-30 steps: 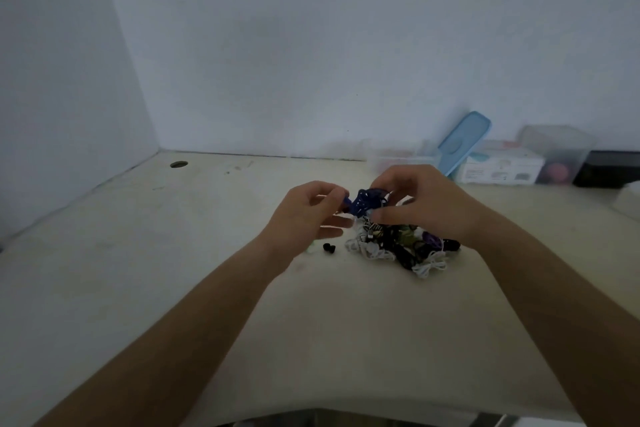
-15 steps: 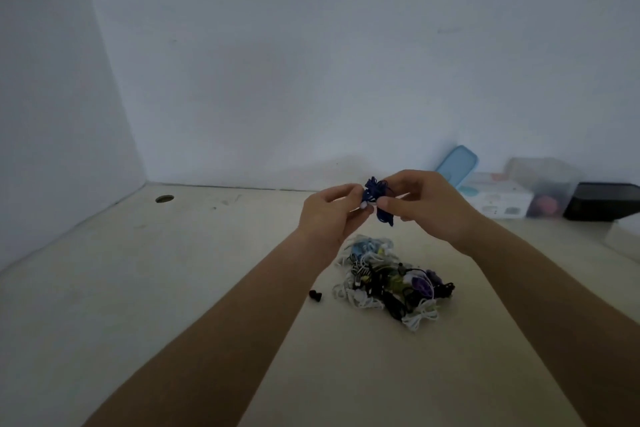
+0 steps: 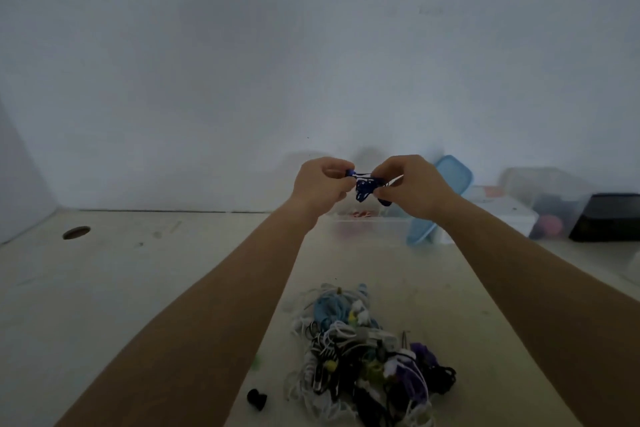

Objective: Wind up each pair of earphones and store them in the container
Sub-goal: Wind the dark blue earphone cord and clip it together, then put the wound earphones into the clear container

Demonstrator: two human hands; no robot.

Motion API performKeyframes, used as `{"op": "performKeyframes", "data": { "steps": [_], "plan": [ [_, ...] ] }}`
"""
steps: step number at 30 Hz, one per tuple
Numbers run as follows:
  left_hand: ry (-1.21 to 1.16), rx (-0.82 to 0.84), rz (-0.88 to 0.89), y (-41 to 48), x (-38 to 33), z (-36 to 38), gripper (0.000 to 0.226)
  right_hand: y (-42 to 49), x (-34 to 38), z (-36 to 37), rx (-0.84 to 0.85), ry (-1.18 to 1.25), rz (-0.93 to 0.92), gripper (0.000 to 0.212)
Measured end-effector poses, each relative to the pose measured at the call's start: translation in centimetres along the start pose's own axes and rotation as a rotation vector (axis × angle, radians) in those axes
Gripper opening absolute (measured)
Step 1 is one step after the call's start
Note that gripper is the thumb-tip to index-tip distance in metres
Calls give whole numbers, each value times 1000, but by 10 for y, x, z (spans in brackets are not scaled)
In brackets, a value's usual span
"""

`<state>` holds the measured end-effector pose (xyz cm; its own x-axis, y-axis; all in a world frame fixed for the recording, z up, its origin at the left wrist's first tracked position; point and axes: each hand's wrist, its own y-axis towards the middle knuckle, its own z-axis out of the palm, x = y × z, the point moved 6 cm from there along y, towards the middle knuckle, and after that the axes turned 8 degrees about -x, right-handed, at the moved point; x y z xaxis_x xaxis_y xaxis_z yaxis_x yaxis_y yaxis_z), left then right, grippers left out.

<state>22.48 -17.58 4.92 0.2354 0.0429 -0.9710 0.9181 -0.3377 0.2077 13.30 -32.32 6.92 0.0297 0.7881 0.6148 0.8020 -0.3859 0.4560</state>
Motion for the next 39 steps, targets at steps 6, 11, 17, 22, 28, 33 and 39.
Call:
{"op": "performKeyframes", "data": {
  "steps": [6,11,17,22,28,33,39],
  "plan": [
    [475,43,216,18,18,13,37,13,-27,14,-17,-86,24,20],
    [437,-15,207,-1,8,1,27,-2,-13,6,-41,-44,0,18],
    [501,-1,269,-53,-19,-19,21,-39,19,-15,-25,-12,-52,17],
    [547,-3,284,-101,-22,-40,14,-80,38,-31,17,42,-43,17],
    [620,73,250,-154,-1,-58,8,-132,45,-25,238,43,5,10],
    [693,165,240,-190,23,-64,7,-166,51,-8,373,-109,-99,13],
    [618,133,205,-206,28,-70,12,-180,52,12,383,-221,-114,14]
  ]
}}
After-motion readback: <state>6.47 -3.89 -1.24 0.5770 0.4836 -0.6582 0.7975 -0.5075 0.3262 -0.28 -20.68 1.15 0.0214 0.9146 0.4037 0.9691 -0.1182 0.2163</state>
